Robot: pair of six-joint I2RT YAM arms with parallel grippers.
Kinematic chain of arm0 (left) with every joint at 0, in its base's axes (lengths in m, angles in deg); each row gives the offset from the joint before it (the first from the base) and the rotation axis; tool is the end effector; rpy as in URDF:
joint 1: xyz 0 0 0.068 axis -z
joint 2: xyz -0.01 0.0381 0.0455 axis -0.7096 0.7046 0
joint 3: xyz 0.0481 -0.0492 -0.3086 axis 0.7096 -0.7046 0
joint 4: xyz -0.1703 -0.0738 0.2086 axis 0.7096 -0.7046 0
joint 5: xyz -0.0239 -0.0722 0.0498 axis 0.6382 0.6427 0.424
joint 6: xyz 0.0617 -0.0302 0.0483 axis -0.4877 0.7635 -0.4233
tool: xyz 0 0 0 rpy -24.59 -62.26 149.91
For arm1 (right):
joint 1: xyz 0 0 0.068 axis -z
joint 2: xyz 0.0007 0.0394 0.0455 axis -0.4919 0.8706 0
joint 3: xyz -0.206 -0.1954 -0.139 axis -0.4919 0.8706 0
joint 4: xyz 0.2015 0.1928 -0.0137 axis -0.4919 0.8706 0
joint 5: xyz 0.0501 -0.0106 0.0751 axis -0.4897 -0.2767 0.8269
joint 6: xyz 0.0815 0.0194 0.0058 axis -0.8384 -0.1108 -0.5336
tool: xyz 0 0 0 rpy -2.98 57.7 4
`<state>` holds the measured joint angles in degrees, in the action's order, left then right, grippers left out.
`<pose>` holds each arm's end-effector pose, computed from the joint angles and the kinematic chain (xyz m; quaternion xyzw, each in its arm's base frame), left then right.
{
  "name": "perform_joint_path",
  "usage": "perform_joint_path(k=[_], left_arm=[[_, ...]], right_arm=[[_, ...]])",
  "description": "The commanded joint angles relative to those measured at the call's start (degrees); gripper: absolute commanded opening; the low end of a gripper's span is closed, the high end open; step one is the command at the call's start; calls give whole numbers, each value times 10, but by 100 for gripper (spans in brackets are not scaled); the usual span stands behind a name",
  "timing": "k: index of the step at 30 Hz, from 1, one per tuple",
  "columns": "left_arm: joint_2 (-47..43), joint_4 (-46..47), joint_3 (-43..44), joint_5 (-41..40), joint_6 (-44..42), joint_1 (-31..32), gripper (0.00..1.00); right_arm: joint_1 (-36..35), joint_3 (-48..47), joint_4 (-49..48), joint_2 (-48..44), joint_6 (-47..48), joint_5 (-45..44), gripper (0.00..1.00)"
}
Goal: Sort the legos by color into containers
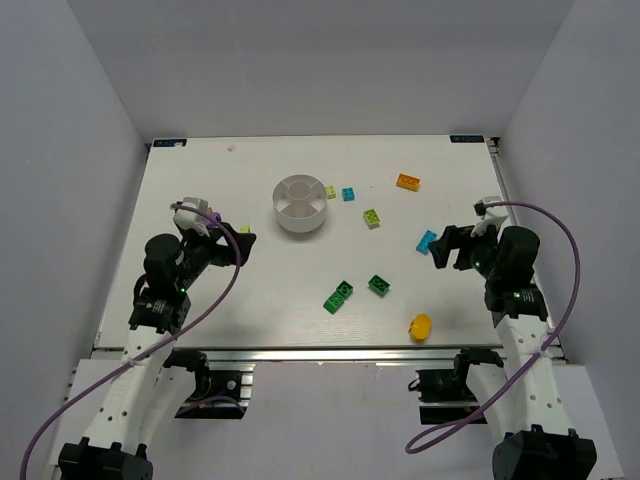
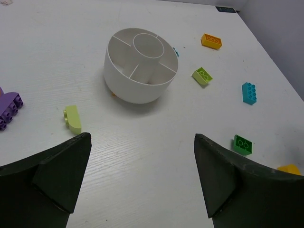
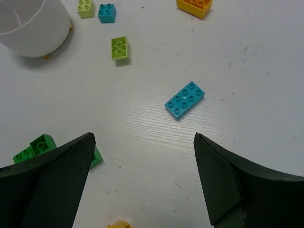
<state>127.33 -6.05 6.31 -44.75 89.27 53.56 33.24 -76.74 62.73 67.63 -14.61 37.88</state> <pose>0.1788 -0.0484 0.3118 0.0516 0.7723 -0.2401 0.5859 0.1921 0.0120 0.2970 -0.0669 0.8075 0.1221 0.5732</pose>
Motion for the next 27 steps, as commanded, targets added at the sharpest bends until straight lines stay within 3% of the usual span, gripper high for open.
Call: perform_joint_path(k=[1, 5, 8, 11, 12, 14, 15, 16, 19, 22, 24, 25, 26, 27], left_arm=[[11, -3, 19, 26, 7, -1, 98], [32, -3, 23, 48, 11, -1, 98], [54, 1, 27, 75, 18, -1, 94], [76, 16, 28, 110, 29, 5, 63], [103, 4, 34, 119, 30, 5, 44], [134, -20, 57, 121, 30, 12, 29], [169, -45, 66, 118, 31, 18, 26], [186, -61, 75, 108, 33, 24, 31], [253, -126, 112, 88, 25, 45, 71], [292, -187, 158, -19, 23, 72, 83], [316, -221, 192, -129, 37, 77, 89], [353, -229, 206, -158, 41, 85, 91], [372, -240, 222, -220, 42, 92, 91], [390, -250, 249, -246, 41, 92, 91]], right_arm=[[2, -13, 5, 3, 56, 72, 89], [2, 27, 46, -3, 250, 185, 89], [2, 36, 41, -6, 262, 171, 89], [-1, 32, 32, -6, 258, 130, 89], [-1, 31, 31, -3, 262, 121, 89], [0, 33, 33, 1, 263, 108, 89], [-1, 33, 41, 4, 275, 116, 89], [0, 34, 42, 6, 281, 117, 89], [-2, 10, 66, 11, 293, 136, 89], [-2, 6, 52, 3, 254, 138, 89], [-3, 9, 46, -1, 245, 136, 61], [-2, 9, 45, 2, 236, 128, 31], [-3, 9, 45, 3, 235, 124, 22], [-3, 8, 45, 3, 232, 122, 19]])
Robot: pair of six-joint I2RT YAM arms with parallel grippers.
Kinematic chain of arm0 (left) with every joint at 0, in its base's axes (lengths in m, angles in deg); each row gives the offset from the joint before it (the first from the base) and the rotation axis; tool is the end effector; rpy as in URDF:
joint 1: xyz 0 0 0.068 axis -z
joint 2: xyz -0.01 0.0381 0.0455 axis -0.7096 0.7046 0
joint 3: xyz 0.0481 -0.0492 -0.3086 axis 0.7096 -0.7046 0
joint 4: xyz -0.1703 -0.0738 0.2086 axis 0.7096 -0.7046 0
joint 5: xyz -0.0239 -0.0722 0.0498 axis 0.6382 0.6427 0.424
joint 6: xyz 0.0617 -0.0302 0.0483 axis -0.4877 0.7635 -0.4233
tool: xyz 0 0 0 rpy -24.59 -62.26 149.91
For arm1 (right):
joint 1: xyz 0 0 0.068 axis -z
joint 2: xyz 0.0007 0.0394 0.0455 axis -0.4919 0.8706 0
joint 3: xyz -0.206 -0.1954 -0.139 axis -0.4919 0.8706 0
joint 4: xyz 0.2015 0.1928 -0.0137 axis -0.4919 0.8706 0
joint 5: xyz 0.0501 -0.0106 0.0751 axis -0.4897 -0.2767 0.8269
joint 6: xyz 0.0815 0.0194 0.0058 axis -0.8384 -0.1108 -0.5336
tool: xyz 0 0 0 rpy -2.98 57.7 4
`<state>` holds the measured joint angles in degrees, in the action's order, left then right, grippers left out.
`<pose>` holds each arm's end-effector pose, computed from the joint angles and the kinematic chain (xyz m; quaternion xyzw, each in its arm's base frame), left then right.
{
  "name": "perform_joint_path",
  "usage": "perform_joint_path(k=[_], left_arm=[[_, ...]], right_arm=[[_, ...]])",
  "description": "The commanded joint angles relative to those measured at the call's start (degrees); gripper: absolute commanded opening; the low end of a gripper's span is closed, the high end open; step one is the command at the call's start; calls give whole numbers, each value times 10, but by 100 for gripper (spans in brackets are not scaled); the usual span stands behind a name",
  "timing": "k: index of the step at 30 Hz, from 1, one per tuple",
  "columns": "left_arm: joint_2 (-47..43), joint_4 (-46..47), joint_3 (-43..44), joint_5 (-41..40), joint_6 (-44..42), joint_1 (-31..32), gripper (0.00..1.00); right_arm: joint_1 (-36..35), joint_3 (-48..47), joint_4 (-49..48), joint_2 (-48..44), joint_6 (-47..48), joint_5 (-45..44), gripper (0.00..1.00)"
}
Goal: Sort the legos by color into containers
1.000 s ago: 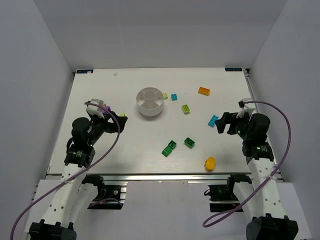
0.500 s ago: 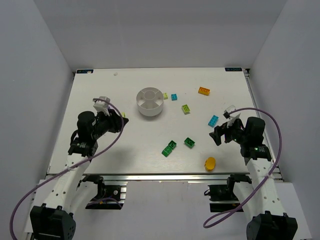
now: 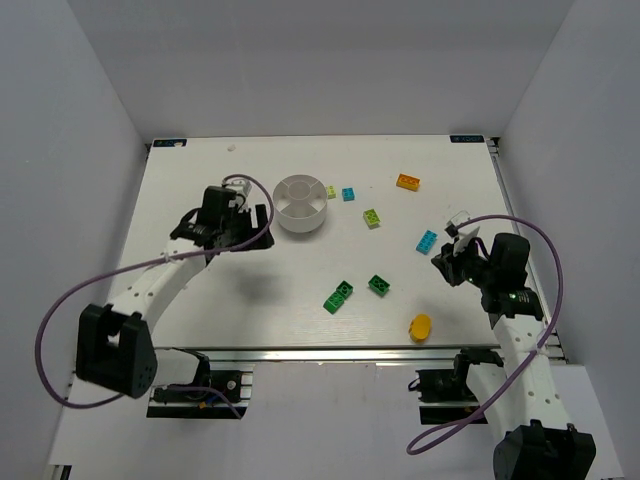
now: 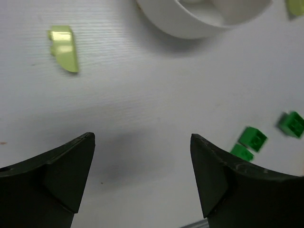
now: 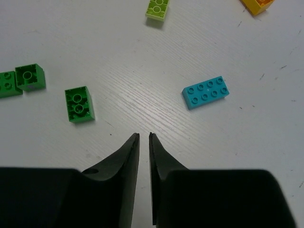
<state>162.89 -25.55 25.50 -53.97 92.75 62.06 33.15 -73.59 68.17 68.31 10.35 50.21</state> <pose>0.2811 -0.0960 0.2631 0.0138 0.9310 -0.1717 0.3218 0.1813 0.0272 0.2639 -0.2859 0.7887 0.1097 0.5330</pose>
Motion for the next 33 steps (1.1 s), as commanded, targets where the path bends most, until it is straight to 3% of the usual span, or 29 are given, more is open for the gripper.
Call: perform_joint_path(k=[1, 4, 12, 17, 22, 33], left_arm=[[65, -57, 71, -178, 3, 7, 91], [137, -60, 130, -231, -25, 7, 85], [337, -187, 347, -260, -27, -7, 67], [396, -248, 444, -256, -34, -7, 67], [442, -271, 463, -245, -42, -12, 67], [453, -232, 405, -209, -44, -23, 64]], right_arm=[[-3, -26, -9, -3, -20, -8, 19], [-3, -27, -9, -8, -26, -15, 26], [-2, -25, -14, -24, -34, -18, 26], [-3, -25, -9, -30, -34, -17, 26], [-6, -26, -9, -31, -33, -21, 26], [-8, -26, -9, -28, -34, -21, 26]])
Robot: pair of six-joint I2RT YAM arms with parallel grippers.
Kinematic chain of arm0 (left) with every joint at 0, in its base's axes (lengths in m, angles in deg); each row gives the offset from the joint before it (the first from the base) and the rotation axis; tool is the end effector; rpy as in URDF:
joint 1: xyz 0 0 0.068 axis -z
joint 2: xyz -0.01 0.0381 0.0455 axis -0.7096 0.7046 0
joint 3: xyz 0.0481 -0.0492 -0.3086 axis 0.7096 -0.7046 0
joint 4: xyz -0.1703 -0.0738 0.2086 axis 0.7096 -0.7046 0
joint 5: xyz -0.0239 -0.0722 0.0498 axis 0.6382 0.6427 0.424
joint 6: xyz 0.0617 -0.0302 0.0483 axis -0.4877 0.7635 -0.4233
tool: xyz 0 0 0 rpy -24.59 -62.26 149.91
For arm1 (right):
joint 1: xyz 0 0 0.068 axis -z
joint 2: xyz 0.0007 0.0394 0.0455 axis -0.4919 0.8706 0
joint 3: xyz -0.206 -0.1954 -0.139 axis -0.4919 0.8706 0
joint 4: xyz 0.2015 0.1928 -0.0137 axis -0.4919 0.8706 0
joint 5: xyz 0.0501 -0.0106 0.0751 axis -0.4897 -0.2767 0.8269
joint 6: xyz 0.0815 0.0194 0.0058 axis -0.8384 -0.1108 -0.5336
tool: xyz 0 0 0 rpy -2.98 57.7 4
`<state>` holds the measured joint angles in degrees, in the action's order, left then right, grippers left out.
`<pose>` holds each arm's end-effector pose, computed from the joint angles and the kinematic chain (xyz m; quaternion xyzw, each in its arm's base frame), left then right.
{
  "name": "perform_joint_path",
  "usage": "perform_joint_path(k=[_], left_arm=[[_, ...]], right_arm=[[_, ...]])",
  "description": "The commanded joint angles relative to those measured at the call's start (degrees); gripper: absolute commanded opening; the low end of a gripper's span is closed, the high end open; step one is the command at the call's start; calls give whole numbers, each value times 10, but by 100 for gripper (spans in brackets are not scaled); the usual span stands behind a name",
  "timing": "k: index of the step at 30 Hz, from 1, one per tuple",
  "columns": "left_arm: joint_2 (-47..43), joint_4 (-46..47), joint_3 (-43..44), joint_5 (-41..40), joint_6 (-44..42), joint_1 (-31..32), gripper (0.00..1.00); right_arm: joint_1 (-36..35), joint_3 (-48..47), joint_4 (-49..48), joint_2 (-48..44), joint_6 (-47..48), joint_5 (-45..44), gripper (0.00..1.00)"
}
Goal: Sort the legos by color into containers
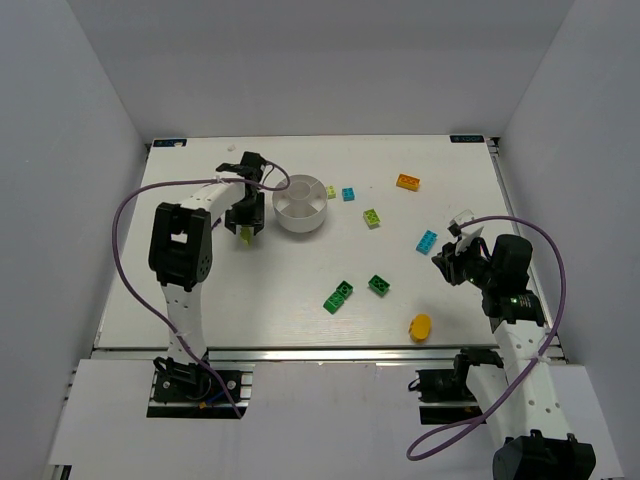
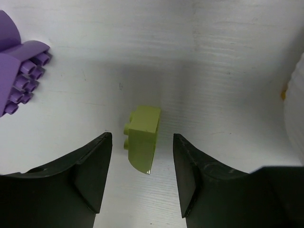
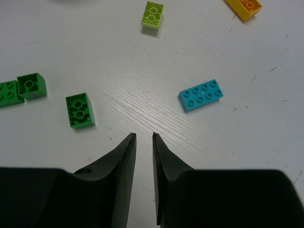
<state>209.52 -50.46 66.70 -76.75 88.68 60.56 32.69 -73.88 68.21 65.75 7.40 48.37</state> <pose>0.4544 -0.1055 0.1774 -0.0034 0.9867 0.0963 0.1310 0.1753 0.0270 0.2722 -0.2649 0.7866 0.1045 0.5479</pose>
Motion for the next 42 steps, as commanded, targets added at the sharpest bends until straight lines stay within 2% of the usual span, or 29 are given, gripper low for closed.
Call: perform_joint_path(k=[1, 6, 11, 15, 16, 21, 24, 29, 34, 42], left_arm=[[-10, 18, -9, 22, -3, -8, 63], [-1, 33, -20, 40, -3, -13, 52], [-16, 43, -30, 43, 1, -18, 31], [-72, 53, -57, 49, 7, -18, 15], [-115, 59, -71, 56, 12, -18, 14], [-252, 154, -185, 145, 40, -18, 8], [-279, 181, -181, 200, 50, -18, 6], [-249, 200, -110, 251, 43, -18, 6], [-166, 194, -35, 260, 34, -18, 6], [-114, 205, 17, 289, 35, -18, 9]], right_arm=[[-3, -24, -10, -2, -3, -2, 26], [-2, -23, -10, -1, -3, -3, 26], [-3, -21, -7, 0, -1, -3, 26], [-2, -20, -6, 0, 0, -1, 26], [-3, -20, -4, 0, 0, -1, 26], [-3, -20, -4, 1, 3, 5, 25], [-4, -20, -2, 3, 4, 10, 25], [-4, -18, -1, 2, 5, 12, 25], [-4, -17, 0, 6, 6, 18, 26], [-4, -19, 4, 14, 8, 24, 25]])
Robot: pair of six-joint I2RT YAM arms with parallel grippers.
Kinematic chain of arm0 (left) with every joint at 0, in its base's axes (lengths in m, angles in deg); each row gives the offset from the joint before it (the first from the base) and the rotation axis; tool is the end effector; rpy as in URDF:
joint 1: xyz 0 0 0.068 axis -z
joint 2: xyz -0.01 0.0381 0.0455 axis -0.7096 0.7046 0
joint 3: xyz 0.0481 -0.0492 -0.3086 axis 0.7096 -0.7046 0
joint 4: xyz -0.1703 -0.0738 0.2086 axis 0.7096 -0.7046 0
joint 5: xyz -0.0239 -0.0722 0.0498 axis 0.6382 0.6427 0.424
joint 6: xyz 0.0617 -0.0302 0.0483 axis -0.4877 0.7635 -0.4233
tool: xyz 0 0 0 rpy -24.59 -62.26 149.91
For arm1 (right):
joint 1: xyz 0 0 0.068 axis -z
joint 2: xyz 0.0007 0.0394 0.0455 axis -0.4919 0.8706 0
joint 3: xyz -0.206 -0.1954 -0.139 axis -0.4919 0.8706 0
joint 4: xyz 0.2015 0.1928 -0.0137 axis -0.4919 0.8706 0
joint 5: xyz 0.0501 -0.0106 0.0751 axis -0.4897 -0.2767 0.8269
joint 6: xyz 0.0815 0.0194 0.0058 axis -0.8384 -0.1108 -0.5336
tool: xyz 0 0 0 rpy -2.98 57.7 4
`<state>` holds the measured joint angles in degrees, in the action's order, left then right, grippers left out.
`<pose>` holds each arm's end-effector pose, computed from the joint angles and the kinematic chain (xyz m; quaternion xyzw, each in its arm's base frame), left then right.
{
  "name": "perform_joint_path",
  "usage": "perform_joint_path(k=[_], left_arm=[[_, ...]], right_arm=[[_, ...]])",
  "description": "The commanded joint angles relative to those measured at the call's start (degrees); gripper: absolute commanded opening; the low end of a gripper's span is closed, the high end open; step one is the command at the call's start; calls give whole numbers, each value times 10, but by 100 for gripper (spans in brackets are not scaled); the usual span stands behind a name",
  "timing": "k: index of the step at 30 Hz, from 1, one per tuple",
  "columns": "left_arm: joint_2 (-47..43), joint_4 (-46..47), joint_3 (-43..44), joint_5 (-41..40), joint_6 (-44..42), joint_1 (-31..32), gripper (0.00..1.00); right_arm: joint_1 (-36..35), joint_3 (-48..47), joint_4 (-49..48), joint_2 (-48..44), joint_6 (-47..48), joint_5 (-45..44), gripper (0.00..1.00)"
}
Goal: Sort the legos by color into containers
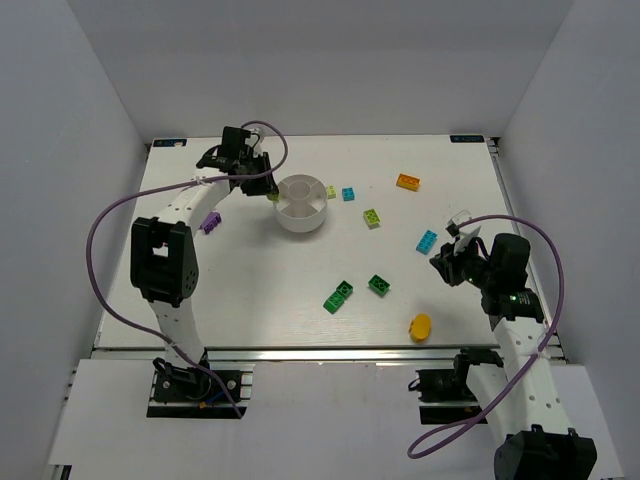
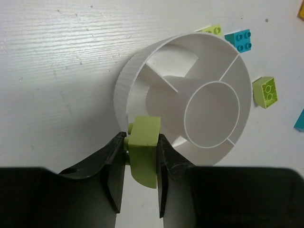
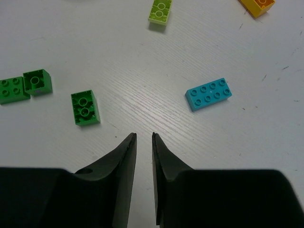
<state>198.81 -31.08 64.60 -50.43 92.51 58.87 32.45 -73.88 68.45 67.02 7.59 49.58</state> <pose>0.4665 -0.1287 0.2712 -0.0012 0.9360 -0.1848 0.2995 0.1778 0.0289 0.2686 -0.2709 0.7895 0.1176 0.5381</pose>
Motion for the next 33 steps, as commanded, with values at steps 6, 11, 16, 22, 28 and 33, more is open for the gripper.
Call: perform_joint_path(k=[6, 11, 16, 22, 28, 33], left_arm=[[21, 7, 58, 32, -7, 4, 28], [34, 0, 59, 31, -7, 9, 70], [25, 8, 62, 43, -2, 9, 76], [-77, 18, 54, 17, 3, 4, 25], [-328, 121, -210, -43, -10, 4, 16], [-425, 151, -370, -108, -43, 4, 82]], right_arm=[[-1, -18, 2, 4, 7, 11, 26], [-1, -18, 2, 8, 9, 9, 29], [-2, -16, 2, 11, 12, 9, 34], [-8, -5, -39, 33, 30, 30, 33], [-74, -133, -41, 215, 6, -4, 43], [-176, -275, -23, 421, -51, -108, 89]])
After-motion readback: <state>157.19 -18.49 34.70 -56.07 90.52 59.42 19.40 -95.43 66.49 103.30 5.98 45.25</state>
